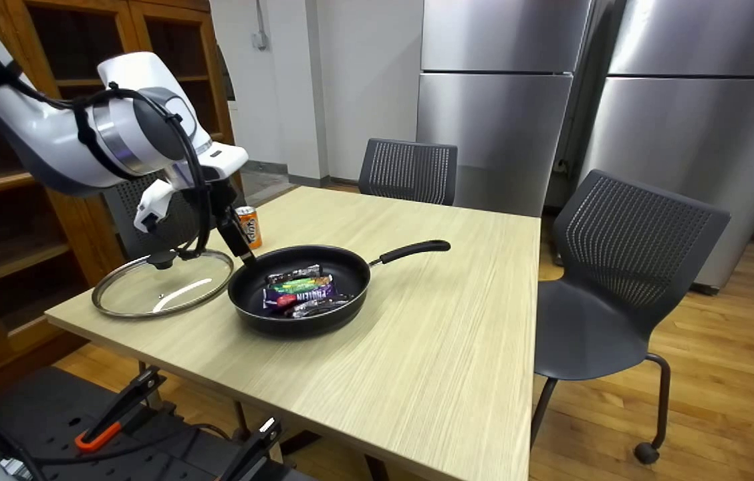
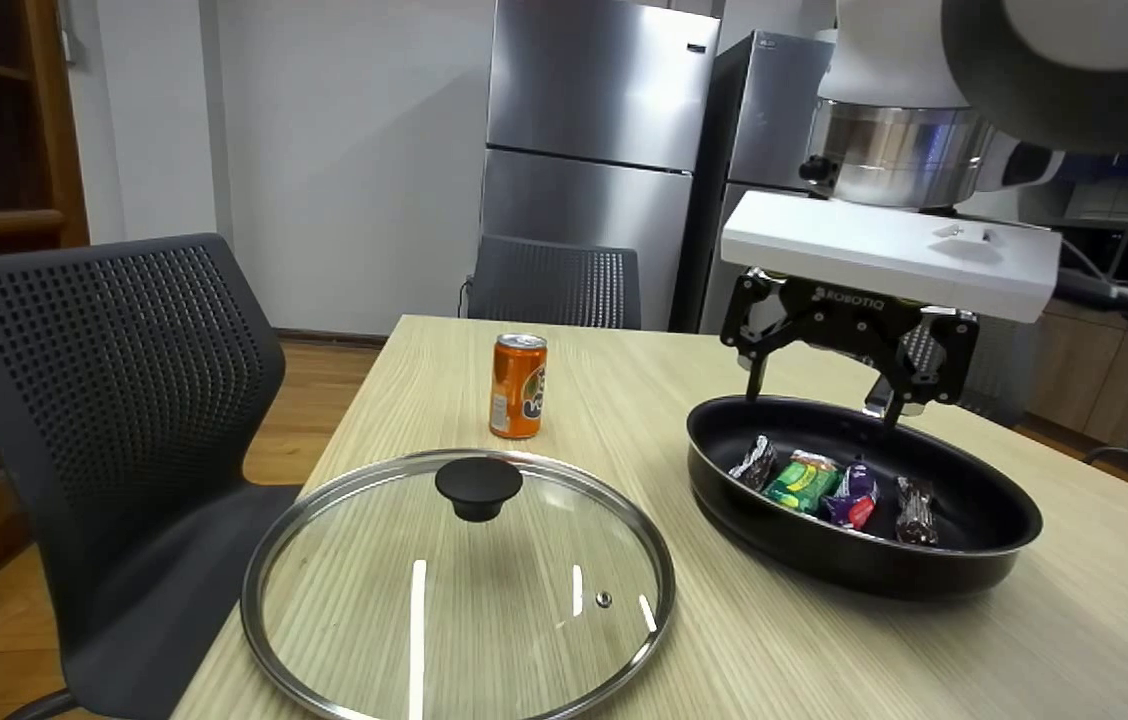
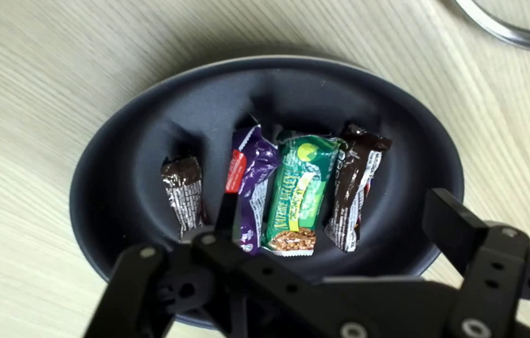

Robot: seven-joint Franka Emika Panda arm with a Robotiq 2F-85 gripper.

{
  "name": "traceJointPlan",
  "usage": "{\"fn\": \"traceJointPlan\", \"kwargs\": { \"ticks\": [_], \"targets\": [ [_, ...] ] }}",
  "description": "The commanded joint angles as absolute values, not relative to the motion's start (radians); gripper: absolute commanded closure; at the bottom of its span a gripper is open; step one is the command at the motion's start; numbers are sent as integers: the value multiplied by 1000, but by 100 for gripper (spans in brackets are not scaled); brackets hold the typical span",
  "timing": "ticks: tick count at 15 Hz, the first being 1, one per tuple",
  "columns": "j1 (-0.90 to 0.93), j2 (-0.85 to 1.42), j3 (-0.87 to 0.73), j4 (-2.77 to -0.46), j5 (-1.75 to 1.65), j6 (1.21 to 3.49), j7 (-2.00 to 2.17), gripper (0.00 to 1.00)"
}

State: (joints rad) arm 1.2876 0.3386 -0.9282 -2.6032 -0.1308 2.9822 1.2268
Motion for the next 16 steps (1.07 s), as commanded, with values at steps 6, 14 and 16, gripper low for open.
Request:
{"fn": "traceJointPlan", "kwargs": {
  "ticks": [6,14,16],
  "targets": [
    [1517,314,-1060,-2641,-148,2994,1258,0],
    [1556,338,-1063,-2636,-131,2982,1239,0],
    [1556,338,-1066,-2637,-131,2982,1239,0]
  ]
}}
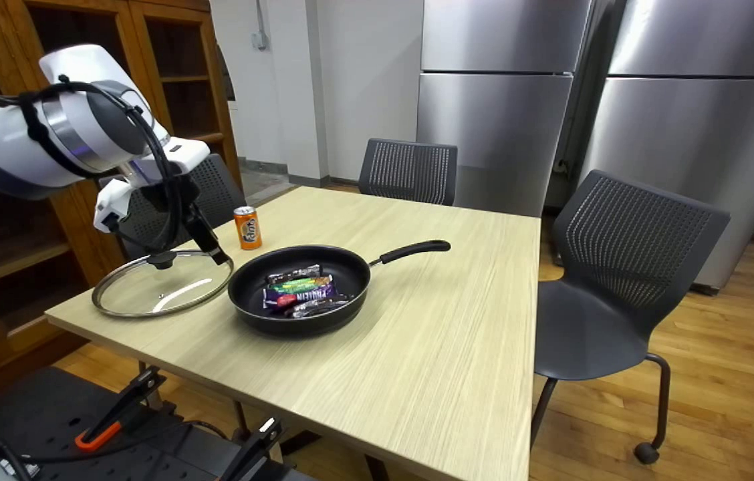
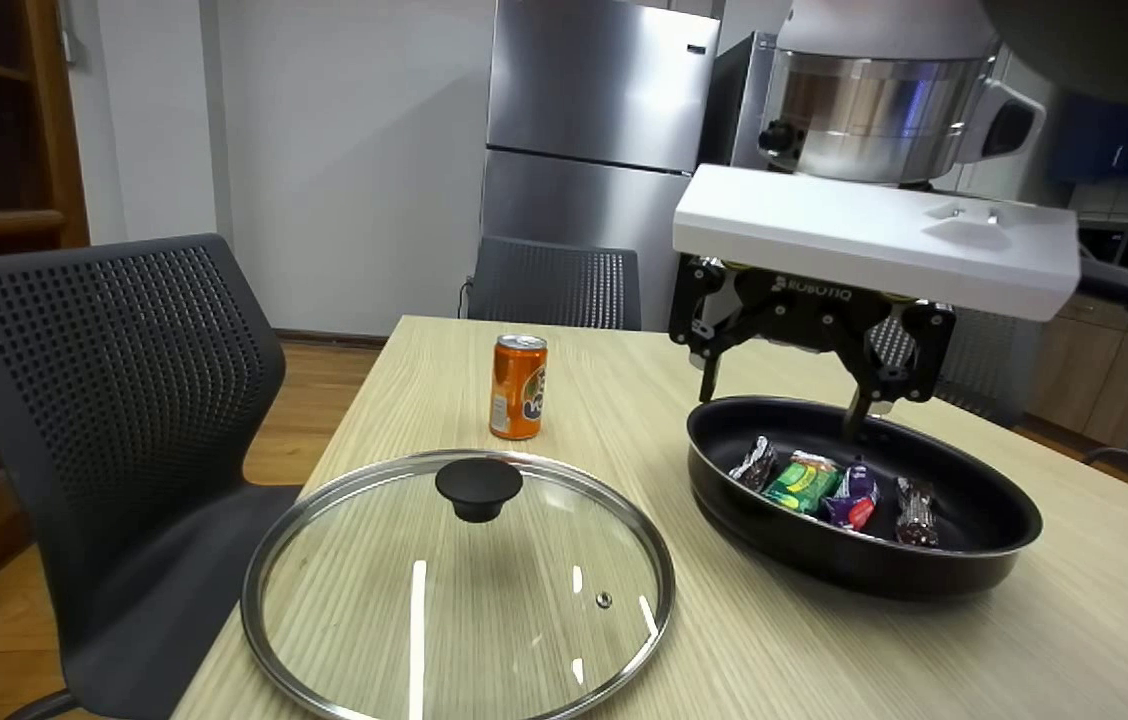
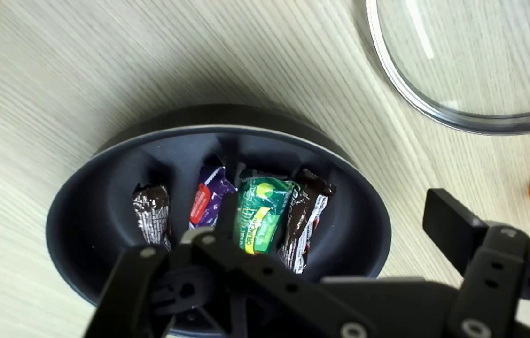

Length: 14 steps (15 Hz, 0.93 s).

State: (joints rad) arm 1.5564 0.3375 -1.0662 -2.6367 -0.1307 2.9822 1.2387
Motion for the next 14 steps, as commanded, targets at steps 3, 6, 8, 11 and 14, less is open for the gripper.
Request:
{"fn": "traceJointPlan", "kwargs": {
  "ticks": [3,6,8,11,14],
  "targets": [
    [1557,337,-1068,-2637,-131,2982,1238,0],
    [1557,338,-1071,-2636,-137,2986,1232,0],
    [1557,334,-1079,-2632,-148,2997,1214,0],
    [1534,313,-1070,-2624,-158,2998,1165,0],
    [1501,284,-1051,-2616,-158,3014,1094,0]
  ]
}}
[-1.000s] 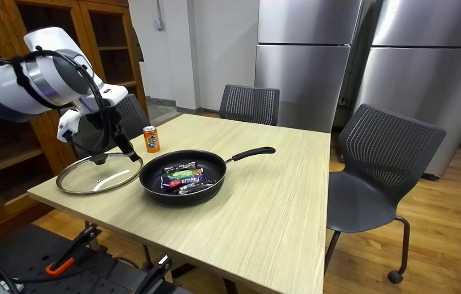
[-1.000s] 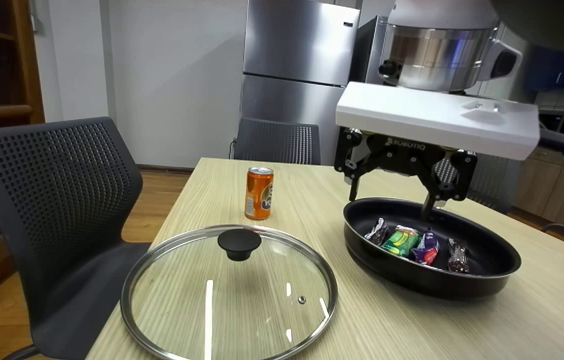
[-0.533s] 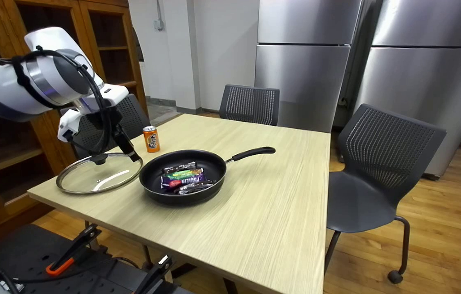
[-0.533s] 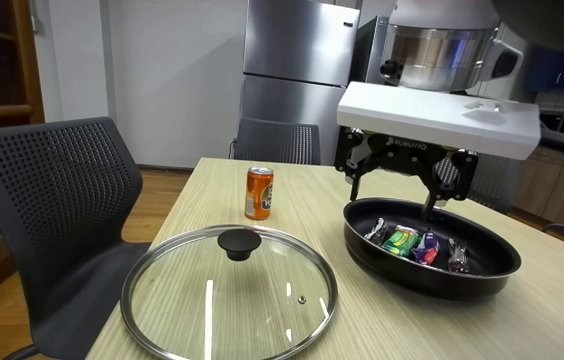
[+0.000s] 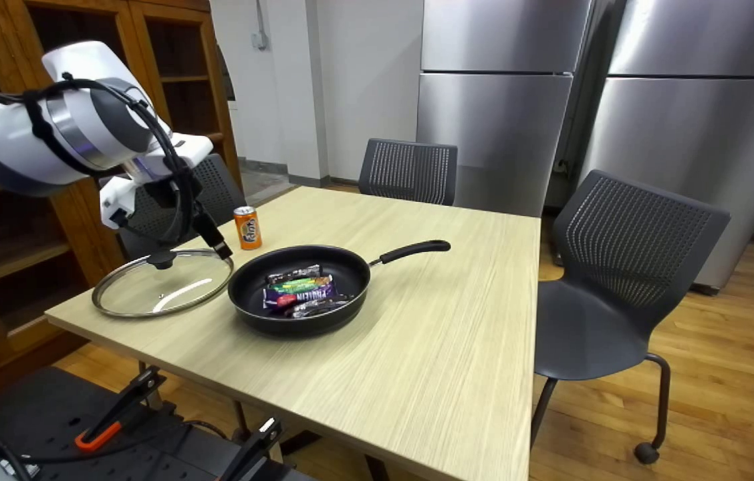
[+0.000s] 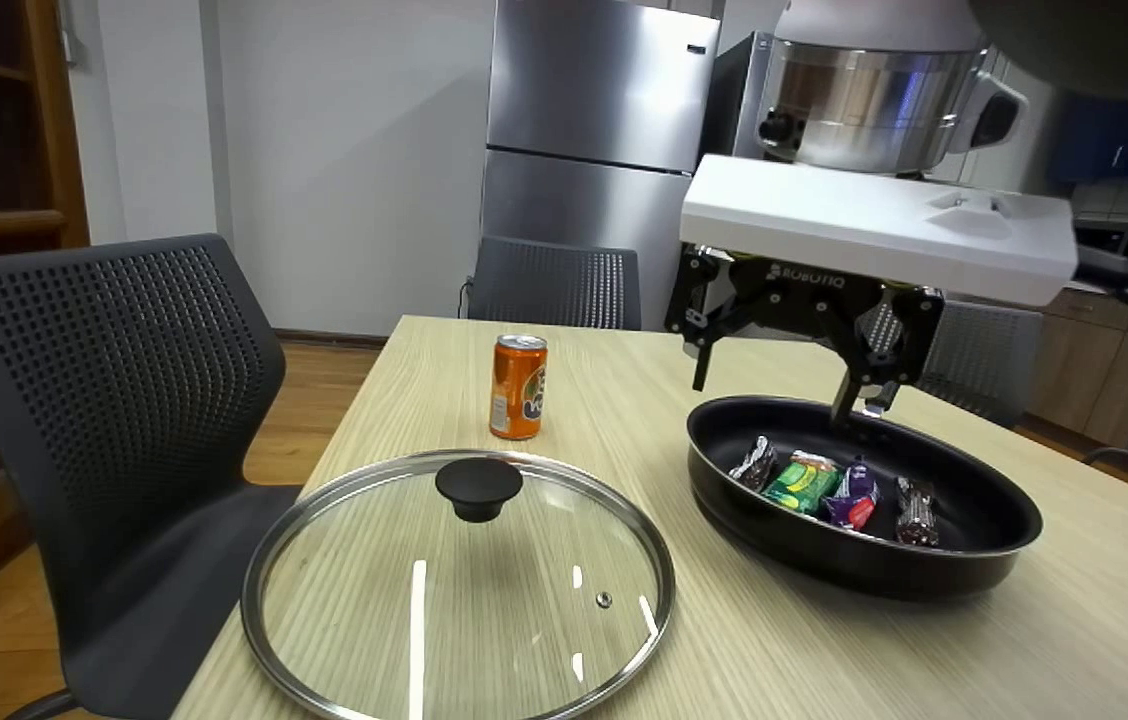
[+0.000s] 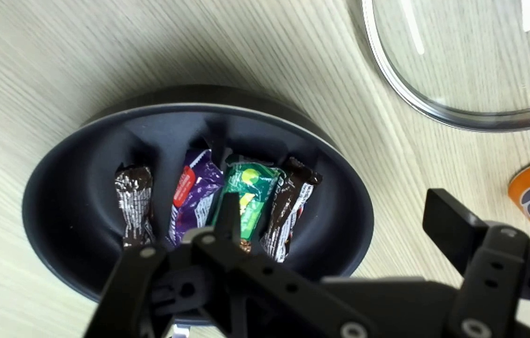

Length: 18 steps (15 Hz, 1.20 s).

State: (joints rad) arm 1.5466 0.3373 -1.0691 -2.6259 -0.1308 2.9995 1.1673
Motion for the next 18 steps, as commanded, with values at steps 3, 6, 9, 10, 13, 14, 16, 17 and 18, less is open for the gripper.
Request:
{"fn": "traceJointPlan", "kwargs": {
  "ticks": [3,6,9,10,13,14,16,17,18],
  "targets": [
    [1478,264,-1025,-2598,-151,3019,1033,0],
    [1451,242,-973,-2576,-139,3003,973,0],
    [1420,225,-915,-2559,-129,2988,924,0],
    [1407,220,-894,-2553,-126,2979,906,0],
    [1368,218,-825,-2534,-108,2966,865,0],
    [1352,216,-800,-2529,-100,2967,850,0],
    [1319,224,-748,-2512,-82,2965,825,0],
    [1297,224,-717,-2506,-69,2962,807,0],
    [1278,231,-688,-2495,-55,2957,792,0]
  ]
}}
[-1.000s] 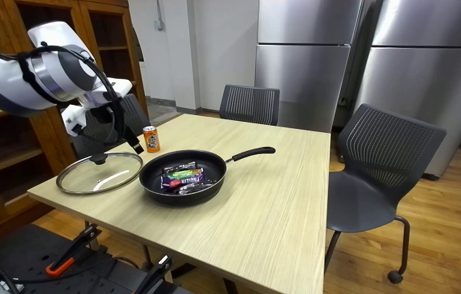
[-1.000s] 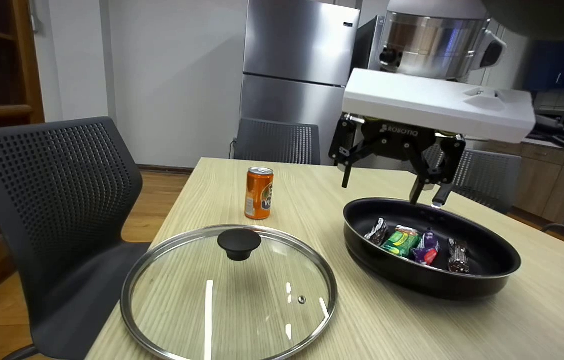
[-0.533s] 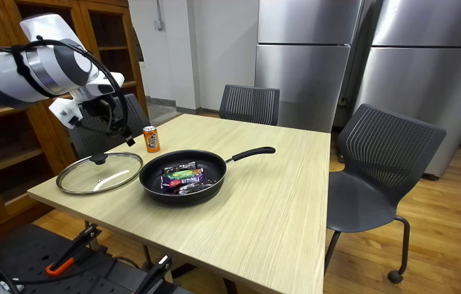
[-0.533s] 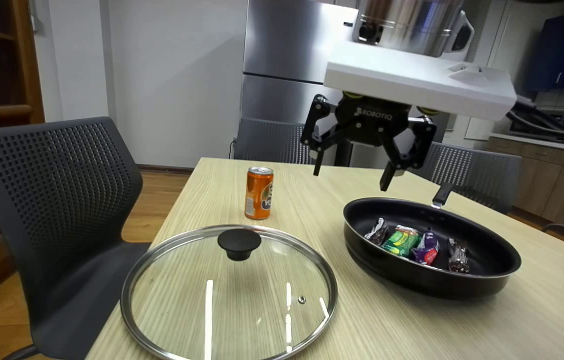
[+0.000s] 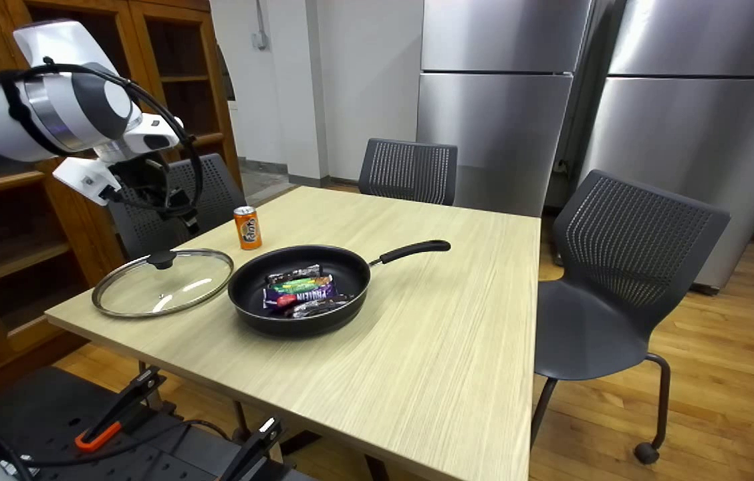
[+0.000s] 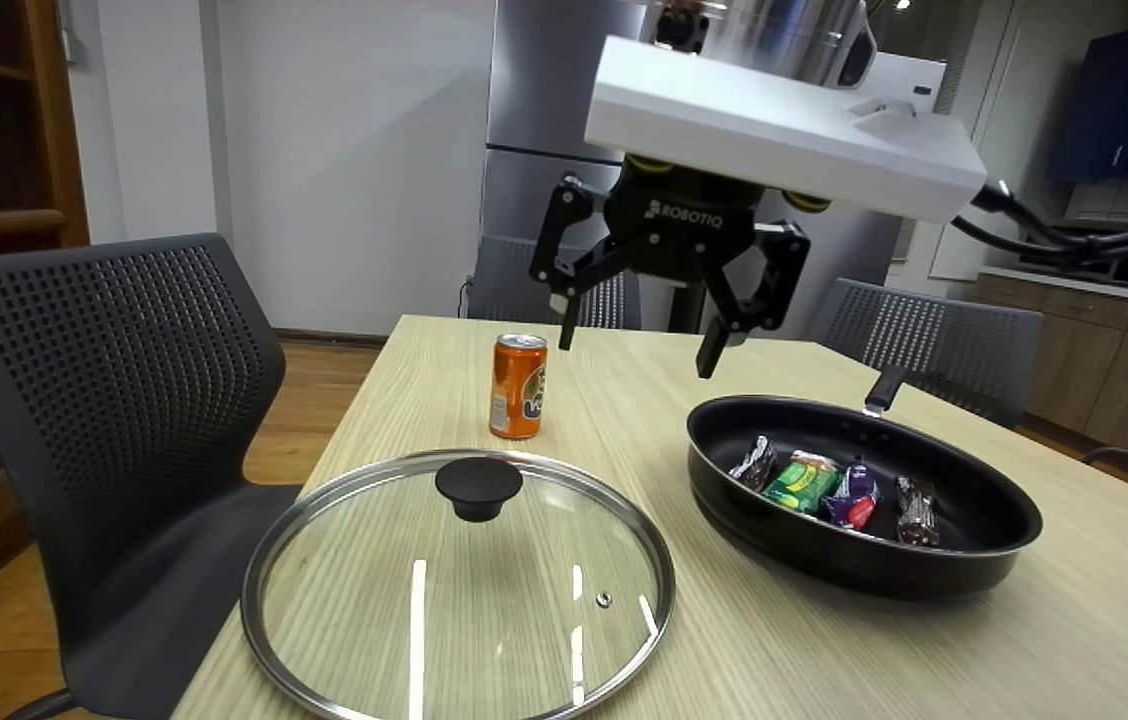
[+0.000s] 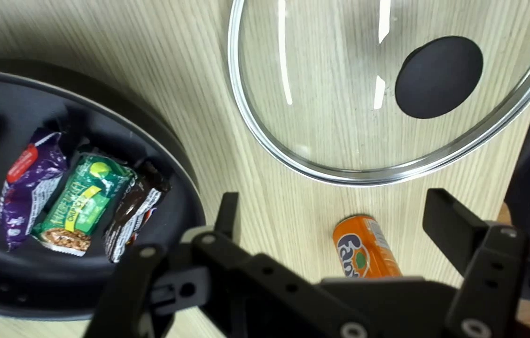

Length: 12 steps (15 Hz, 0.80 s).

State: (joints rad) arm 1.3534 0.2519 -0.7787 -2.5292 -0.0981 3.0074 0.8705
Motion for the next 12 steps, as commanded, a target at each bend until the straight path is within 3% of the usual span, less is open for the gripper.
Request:
{"fn": "traceJointPlan", "kwargs": {
  "ticks": [1,9,12],
  "targets": [
    [1259,239,-661,-2484,-41,2952,776,0],
    [1108,322,-470,-2361,111,2852,603,0],
    [960,353,-328,-2307,36,2827,637,0]
  ]
}}
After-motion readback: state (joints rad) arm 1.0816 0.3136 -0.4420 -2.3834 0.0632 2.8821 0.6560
